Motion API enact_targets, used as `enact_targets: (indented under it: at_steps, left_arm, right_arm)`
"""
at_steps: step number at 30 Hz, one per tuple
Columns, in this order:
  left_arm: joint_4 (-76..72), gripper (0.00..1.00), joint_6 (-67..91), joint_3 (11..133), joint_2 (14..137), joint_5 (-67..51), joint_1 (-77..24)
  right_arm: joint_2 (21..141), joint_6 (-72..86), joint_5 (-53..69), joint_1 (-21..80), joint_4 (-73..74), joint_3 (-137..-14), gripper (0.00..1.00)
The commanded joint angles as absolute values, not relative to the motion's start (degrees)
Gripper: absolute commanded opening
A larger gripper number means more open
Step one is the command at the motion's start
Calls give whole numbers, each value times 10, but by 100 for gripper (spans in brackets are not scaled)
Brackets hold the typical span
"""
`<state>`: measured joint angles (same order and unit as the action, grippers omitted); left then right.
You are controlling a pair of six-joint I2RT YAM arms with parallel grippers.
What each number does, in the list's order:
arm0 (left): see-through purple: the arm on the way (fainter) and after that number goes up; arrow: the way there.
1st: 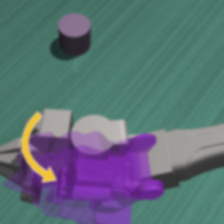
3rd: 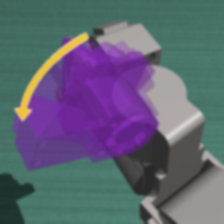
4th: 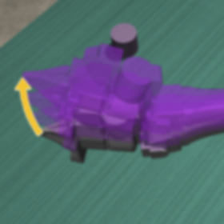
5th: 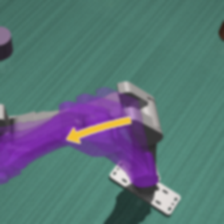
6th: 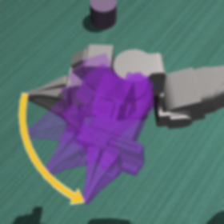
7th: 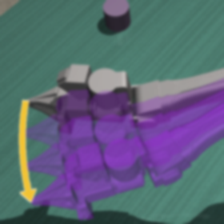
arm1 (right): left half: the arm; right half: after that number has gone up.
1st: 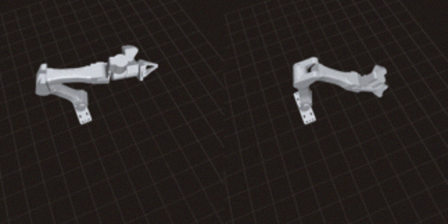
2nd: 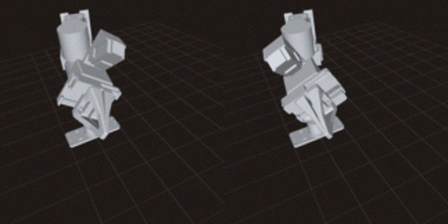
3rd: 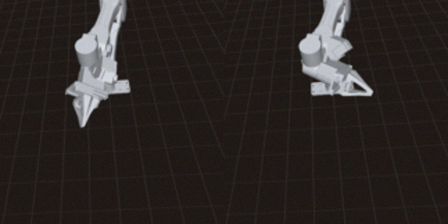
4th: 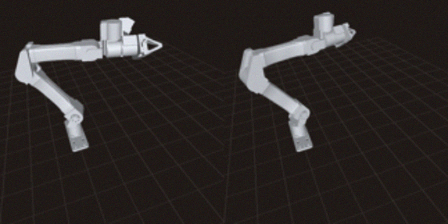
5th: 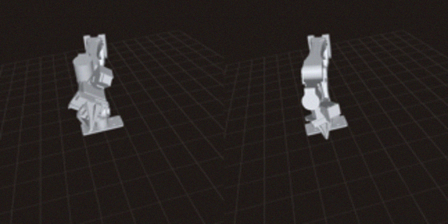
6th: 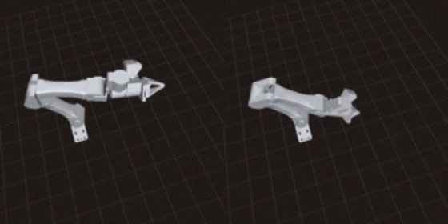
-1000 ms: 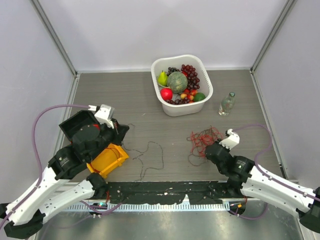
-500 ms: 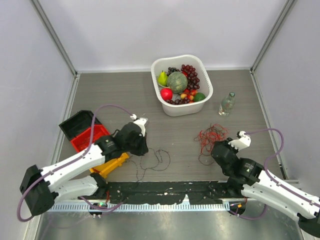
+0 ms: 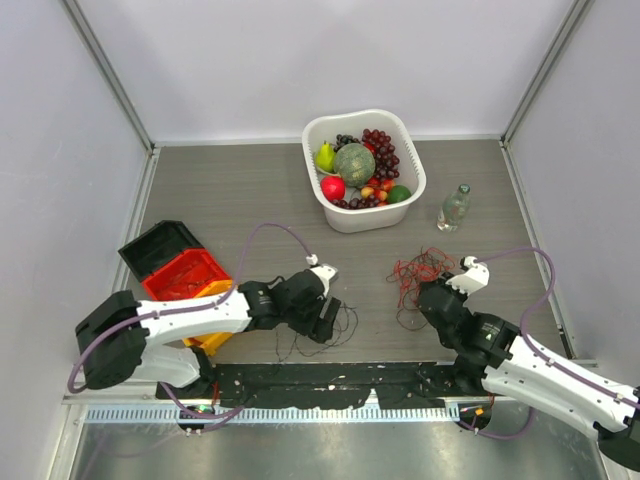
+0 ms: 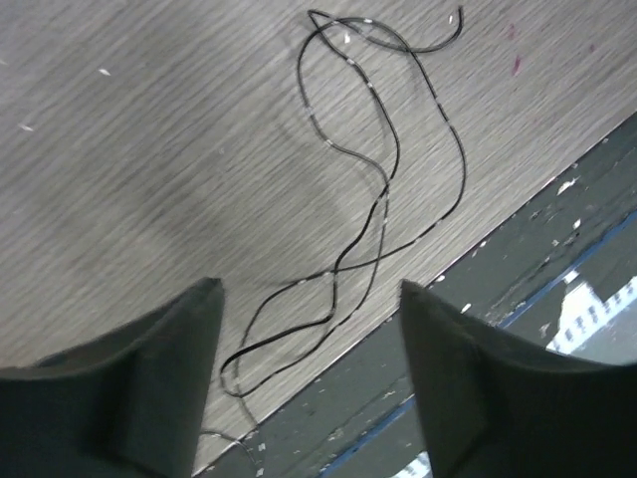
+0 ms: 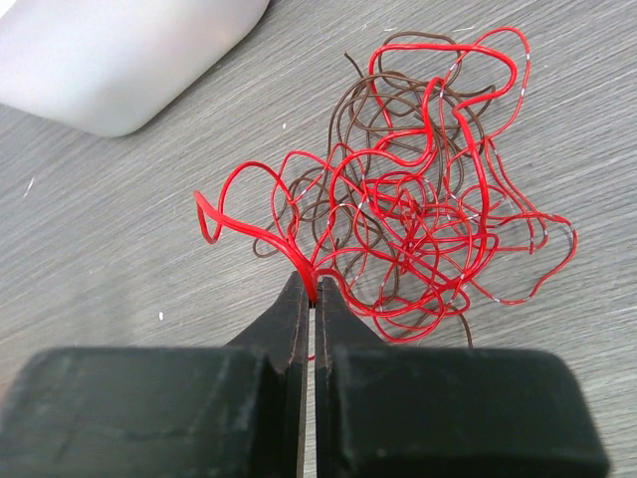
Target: Untangle the cables
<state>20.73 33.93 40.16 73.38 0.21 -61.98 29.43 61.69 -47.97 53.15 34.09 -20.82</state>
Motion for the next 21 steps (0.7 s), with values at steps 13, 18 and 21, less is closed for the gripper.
enact_targets:
  at_steps: [13, 18, 21]
  left_arm:
    - [219, 87, 331, 560, 933, 223, -753]
    - [187, 65, 351, 560, 971, 184, -756]
    - [186, 42, 360, 556, 977, 178, -756]
  right_arm:
    - [268, 598, -461, 531, 308, -194, 1]
    - [258, 600, -459, 532, 311, -193, 1]
    - [253, 600, -459, 531, 311, -192, 1]
